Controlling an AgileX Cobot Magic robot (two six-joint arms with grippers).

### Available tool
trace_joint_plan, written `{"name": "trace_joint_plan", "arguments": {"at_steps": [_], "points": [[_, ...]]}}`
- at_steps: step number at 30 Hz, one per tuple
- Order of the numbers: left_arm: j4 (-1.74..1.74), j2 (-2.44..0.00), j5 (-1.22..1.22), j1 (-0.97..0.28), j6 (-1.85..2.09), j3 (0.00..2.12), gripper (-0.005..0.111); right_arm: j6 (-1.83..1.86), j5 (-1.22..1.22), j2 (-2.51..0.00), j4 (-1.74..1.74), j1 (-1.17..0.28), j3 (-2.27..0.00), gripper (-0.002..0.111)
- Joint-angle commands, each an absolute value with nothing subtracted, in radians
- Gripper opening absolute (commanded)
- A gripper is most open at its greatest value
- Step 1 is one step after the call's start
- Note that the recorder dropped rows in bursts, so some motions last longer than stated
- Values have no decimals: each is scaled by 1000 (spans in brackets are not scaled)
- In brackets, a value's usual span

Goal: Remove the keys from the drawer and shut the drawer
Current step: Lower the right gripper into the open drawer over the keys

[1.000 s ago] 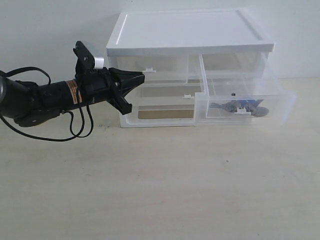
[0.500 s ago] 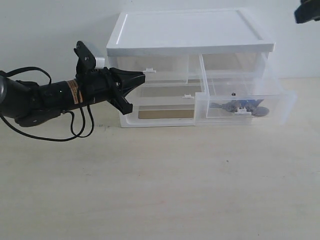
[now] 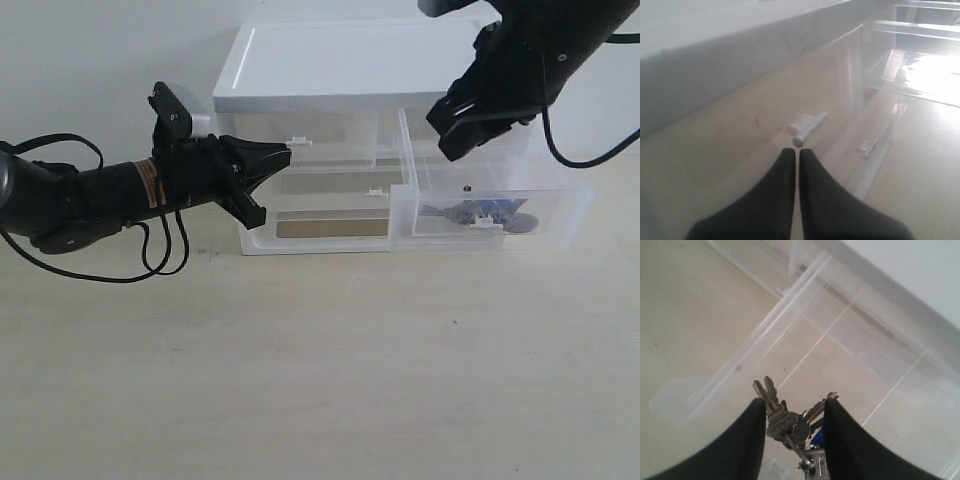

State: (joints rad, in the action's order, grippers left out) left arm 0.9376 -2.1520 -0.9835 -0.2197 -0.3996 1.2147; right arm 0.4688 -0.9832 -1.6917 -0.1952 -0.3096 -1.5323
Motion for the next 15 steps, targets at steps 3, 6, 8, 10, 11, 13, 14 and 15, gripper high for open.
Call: {"name": "trace_joint_plan", "arguments": {"at_steps": [3,6,8,10,11,13,14,15], "points": [[715,-2153,-912,-210,-392,1240,4,450,-1026,-1712,-157,-311,-1539,34],[715,-2153,-912,-210,-392,1240,4,410,-1059,-1728,-117,-311,-1539,34],[715,-2153,-912,-210,-392,1240,4,393,-1081,-1741,-94,-311,-1539,34],[715,-2153,-912,-210,-392,1240,4,393,-1077,-1757,-92,-311,-1539,34],[715,-2153,-912,-210,-392,1240,4,393,-1077,-1760,-97,-311,-1539,34],[715,-2153,-912,-210,-392,1240,4,393,-1080,-1768,-102,-311,-1539,34],[715,-2153,-912,-210,-392,1240,4,393,-1085,-1771,-102,-311,-1539,34],[715,-2153,-912,-210,-392,1240,4,393,-1094,-1775,-102,-311,-1539,34]]}}
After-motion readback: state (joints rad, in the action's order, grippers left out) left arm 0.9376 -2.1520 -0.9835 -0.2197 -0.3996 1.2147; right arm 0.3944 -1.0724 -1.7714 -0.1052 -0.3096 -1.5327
